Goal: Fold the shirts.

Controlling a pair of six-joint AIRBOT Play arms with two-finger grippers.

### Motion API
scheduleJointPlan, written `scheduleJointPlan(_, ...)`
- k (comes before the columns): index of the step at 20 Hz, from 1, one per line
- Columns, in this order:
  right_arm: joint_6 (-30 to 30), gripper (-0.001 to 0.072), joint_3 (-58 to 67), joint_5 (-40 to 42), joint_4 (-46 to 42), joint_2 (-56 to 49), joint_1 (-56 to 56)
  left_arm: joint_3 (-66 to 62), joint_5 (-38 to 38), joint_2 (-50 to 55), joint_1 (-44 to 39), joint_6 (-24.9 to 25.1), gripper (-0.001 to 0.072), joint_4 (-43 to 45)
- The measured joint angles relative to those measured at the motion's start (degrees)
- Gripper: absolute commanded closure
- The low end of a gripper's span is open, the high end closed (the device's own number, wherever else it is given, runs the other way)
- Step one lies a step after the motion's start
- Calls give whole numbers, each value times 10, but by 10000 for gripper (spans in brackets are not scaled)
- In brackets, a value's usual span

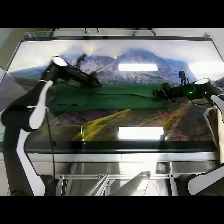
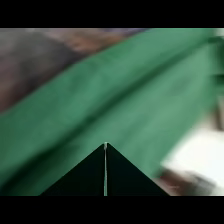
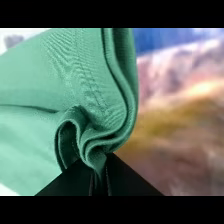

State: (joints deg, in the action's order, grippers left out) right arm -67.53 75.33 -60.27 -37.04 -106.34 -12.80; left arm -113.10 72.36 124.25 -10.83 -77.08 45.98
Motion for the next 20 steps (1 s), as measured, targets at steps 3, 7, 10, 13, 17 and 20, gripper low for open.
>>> scheduleJointPlan(3, 0, 695, 6, -25, 8, 28, -10, -30, 0, 31, -52, -31, 707, 70)
scheduleJointPlan(7, 0, 695, 8, -45, 18, 79, -19, -47, 1, 54, -84, -54, 701, 99)
scheduleJointPlan(10, 1, 695, 9, -67, 24, 117, -22, -48, 23, 53, -86, -56, 689, 79)
scheduleJointPlan(13, 0, 695, 9, -87, 38, 155, -21, -47, 54, 18, -68, -37, 688, -7)
scheduleJointPlan(17, 0, 695, 9, -90, 116, 188, 22, -49, 79, -70, -13, -6, 689, -214)
scheduleJointPlan(20, 0, 695, 10, -27, 171, 195, 128, -42, 107, -144, 47, 5, 688, -325)
